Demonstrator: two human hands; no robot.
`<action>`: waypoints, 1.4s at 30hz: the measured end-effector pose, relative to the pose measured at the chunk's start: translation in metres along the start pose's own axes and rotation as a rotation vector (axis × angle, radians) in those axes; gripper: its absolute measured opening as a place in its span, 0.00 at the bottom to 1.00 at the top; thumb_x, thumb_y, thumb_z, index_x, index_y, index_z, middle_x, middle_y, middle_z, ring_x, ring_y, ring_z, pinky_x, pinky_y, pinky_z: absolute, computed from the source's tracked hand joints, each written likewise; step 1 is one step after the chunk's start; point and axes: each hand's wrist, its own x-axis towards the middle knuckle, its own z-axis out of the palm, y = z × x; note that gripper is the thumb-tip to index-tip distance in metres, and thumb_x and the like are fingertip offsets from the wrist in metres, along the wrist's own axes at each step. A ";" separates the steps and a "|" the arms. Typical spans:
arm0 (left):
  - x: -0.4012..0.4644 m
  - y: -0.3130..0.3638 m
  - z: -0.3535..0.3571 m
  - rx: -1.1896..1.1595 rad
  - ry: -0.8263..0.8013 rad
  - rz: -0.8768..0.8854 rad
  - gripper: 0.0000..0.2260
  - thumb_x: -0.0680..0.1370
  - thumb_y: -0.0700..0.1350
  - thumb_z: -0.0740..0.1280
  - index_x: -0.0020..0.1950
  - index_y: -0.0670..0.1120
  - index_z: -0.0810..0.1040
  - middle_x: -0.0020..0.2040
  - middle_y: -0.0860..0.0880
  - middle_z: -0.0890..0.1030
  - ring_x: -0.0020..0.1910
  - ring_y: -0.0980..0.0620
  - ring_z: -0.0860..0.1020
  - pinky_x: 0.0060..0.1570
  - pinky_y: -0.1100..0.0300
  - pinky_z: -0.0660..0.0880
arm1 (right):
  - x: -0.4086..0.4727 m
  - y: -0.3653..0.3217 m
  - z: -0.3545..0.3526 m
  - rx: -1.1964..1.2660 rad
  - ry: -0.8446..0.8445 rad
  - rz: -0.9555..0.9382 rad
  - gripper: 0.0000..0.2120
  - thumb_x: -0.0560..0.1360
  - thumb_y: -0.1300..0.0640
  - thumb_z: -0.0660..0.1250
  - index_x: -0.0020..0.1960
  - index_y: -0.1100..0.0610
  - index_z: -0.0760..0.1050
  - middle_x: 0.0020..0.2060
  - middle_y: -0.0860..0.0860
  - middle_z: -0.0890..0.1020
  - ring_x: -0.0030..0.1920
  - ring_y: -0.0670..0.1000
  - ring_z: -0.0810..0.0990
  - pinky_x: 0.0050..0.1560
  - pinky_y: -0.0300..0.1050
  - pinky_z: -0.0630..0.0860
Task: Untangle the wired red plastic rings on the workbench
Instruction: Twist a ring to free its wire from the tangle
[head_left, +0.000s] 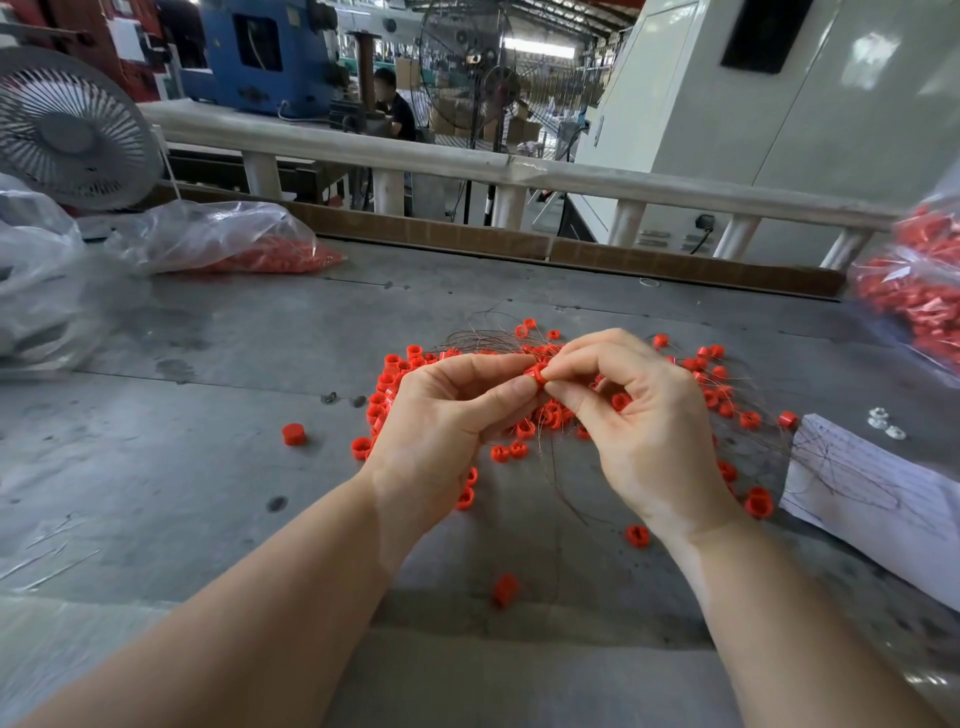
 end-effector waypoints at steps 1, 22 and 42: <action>0.000 0.000 0.000 0.007 0.003 0.006 0.07 0.62 0.40 0.71 0.39 0.46 0.85 0.39 0.47 0.85 0.40 0.54 0.83 0.41 0.66 0.79 | 0.000 -0.001 0.000 0.006 0.001 0.008 0.04 0.70 0.68 0.71 0.41 0.61 0.81 0.39 0.50 0.80 0.43 0.43 0.77 0.45 0.28 0.69; 0.000 -0.001 0.002 -0.034 0.006 -0.007 0.07 0.63 0.40 0.70 0.39 0.46 0.86 0.39 0.47 0.85 0.41 0.54 0.83 0.40 0.67 0.78 | 0.000 -0.006 0.006 0.062 0.030 0.150 0.06 0.70 0.68 0.71 0.40 0.58 0.80 0.36 0.51 0.79 0.39 0.43 0.76 0.41 0.28 0.68; -0.002 -0.001 0.005 0.057 -0.011 0.101 0.08 0.65 0.40 0.70 0.41 0.47 0.85 0.40 0.48 0.85 0.40 0.55 0.83 0.39 0.69 0.77 | 0.001 -0.011 0.004 0.151 0.058 0.290 0.10 0.71 0.66 0.71 0.39 0.51 0.78 0.35 0.47 0.82 0.37 0.42 0.78 0.38 0.28 0.70</action>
